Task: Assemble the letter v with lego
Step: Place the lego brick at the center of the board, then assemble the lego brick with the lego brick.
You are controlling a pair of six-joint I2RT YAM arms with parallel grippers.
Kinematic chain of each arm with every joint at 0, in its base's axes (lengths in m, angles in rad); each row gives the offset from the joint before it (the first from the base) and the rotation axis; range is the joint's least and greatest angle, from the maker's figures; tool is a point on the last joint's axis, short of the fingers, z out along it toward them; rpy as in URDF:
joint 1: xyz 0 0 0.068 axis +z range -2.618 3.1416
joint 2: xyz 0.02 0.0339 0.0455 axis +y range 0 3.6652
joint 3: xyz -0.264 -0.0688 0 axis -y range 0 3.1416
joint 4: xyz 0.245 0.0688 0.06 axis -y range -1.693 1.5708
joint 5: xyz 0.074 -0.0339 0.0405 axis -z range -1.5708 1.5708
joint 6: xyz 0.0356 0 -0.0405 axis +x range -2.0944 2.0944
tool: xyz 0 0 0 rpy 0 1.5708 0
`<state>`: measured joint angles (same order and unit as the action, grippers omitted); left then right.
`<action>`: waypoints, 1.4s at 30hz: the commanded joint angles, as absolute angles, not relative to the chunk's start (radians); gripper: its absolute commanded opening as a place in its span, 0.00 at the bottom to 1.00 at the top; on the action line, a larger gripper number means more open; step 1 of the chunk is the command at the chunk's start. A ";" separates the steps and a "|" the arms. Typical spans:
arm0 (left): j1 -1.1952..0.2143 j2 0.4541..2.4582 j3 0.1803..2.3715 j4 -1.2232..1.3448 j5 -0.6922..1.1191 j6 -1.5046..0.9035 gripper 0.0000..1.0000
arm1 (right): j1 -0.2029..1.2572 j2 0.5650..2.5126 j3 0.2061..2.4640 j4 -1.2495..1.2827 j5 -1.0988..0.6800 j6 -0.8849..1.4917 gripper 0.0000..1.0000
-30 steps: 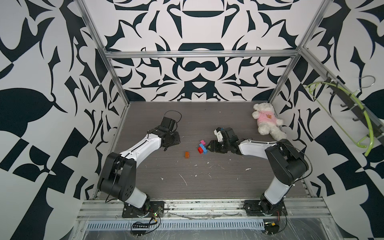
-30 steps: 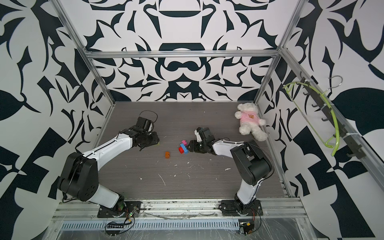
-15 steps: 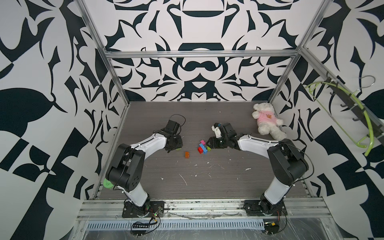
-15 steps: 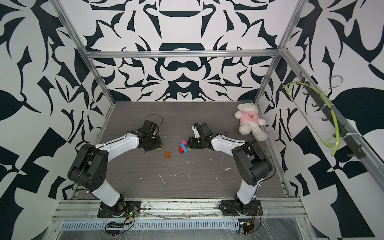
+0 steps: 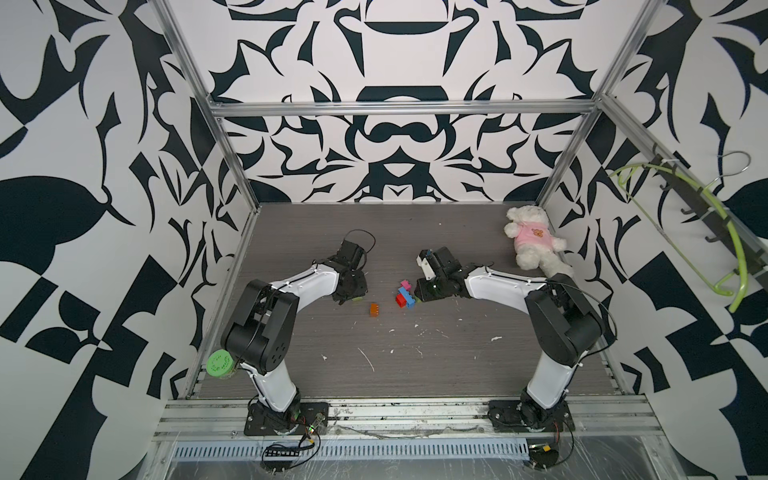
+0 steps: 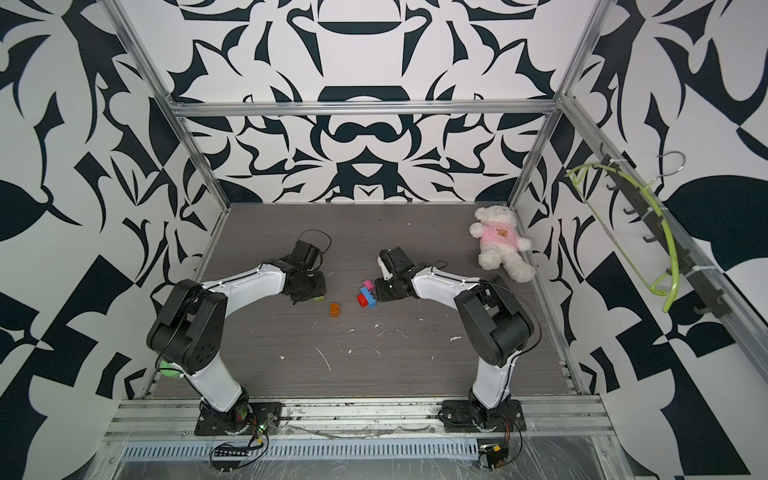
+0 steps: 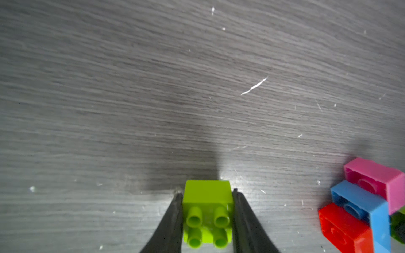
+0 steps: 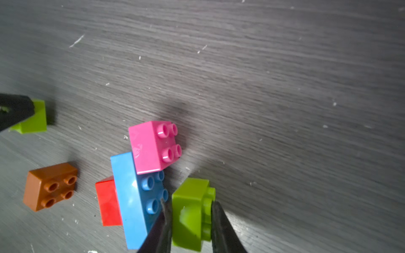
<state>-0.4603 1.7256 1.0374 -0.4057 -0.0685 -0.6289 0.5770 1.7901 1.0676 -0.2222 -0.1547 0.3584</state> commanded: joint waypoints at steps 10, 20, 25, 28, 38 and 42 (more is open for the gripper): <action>-0.464 1.606 1.025 -0.417 -0.070 -0.646 0.68 | 0.584 1.717 1.038 -0.259 -0.170 0.299 0.27; -0.506 1.517 0.968 -0.332 -0.028 -0.689 0.72 | 0.593 1.697 1.017 -0.243 -0.225 0.287 0.31; -0.508 1.517 0.960 -0.330 -0.029 -0.690 0.72 | 0.618 1.723 1.050 -0.279 -0.169 0.253 0.29; -0.508 1.517 0.962 -0.331 -0.028 -0.689 0.72 | 0.620 1.724 1.051 -0.265 -0.185 0.256 0.34; -0.508 1.520 0.966 -0.342 -0.033 -0.680 0.72 | 0.622 1.716 1.061 -0.265 -0.199 0.264 0.48; -0.507 1.529 0.976 -0.347 -0.035 -0.675 0.72 | 0.630 1.706 1.053 -0.236 -0.238 0.279 0.48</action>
